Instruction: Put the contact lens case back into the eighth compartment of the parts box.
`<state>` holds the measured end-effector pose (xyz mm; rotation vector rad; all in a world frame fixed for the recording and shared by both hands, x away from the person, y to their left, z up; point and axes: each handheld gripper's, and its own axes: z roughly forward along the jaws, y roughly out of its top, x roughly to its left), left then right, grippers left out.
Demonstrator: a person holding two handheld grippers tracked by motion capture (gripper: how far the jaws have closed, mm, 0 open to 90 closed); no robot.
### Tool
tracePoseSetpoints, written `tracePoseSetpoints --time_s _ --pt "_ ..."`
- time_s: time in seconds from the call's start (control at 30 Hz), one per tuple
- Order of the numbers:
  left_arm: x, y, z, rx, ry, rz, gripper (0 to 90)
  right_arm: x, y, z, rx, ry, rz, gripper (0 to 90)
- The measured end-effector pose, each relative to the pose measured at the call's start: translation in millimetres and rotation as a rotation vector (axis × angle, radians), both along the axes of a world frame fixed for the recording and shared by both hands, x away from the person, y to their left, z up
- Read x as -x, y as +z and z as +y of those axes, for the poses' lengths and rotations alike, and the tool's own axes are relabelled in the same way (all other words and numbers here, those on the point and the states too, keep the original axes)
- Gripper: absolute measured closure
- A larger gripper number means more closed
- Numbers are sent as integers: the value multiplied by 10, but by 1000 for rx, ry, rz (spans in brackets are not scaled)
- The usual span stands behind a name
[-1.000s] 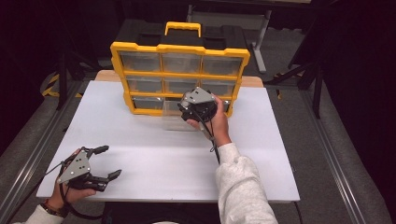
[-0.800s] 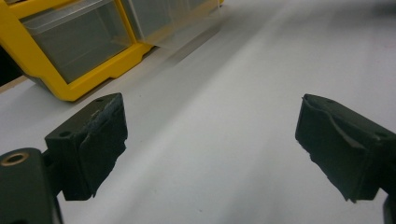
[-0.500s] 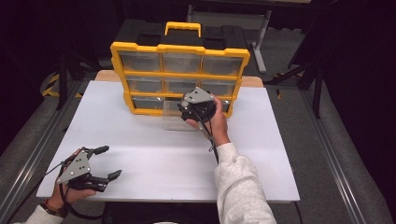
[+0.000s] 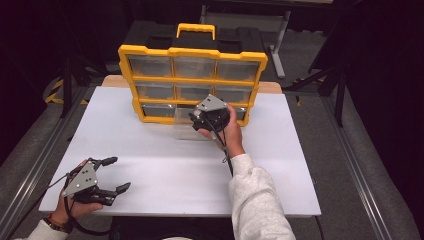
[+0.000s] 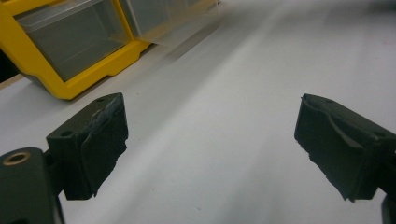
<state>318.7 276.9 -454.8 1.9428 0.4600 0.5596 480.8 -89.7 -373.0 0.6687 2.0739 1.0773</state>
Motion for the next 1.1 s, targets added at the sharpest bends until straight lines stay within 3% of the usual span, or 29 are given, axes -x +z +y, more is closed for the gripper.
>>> tracePoseSetpoints --time_s 0.17,0.43,1.1 --pt "13 11 9 4 0 -3 112 27 14 2 -10 10 9 263" --pt "5 5 13 11 -2 -1 113 84 78 -41 -54 10 -25 267" --pt "-9 -13 -5 -5 0 9 113 267 221 -130 -109 29 -90 268"
